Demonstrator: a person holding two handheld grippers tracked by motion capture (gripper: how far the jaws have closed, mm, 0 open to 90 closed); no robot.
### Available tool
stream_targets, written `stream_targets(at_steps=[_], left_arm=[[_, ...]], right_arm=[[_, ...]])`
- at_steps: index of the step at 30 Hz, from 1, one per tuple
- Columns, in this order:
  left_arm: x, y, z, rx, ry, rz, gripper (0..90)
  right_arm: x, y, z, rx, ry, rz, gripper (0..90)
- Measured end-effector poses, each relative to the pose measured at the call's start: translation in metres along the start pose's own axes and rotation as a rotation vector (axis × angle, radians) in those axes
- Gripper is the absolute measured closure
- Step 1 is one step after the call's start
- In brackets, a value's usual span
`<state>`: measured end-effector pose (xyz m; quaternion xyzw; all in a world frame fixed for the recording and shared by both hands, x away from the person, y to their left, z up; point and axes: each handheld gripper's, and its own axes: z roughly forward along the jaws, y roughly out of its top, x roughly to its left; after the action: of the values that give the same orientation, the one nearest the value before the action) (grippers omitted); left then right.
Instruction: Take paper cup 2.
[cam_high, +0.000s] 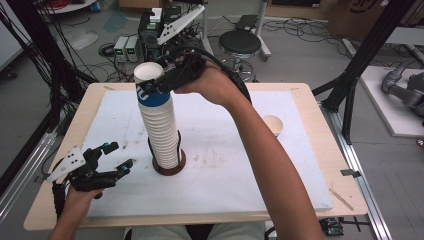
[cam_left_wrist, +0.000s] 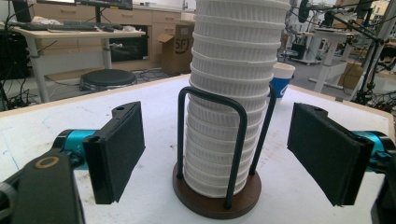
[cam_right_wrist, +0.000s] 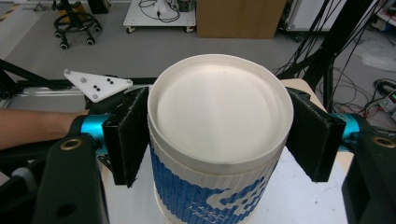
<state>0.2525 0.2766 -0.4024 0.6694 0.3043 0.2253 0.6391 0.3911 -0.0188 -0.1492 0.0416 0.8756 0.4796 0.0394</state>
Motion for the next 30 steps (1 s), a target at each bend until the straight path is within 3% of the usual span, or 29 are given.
stream_targets(at_steps=[9,19,30], left_arm=[[0.000,0.000,0.000,0.001,-0.001,0.001,18.6],[-0.001,0.001,0.000,-0.004,-0.004,0.002,18.7],[-0.004,0.002,0.002,-0.003,-0.017,0.009,18.7]], right_arm=[[0.003,0.005,-0.003,-0.008,-0.018,-0.011,30.1],[0.005,0.016,-0.024,-0.118,-0.037,0.001,30.4],[0.015,0.019,-0.061,-0.212,-0.087,-0.004,30.4]])
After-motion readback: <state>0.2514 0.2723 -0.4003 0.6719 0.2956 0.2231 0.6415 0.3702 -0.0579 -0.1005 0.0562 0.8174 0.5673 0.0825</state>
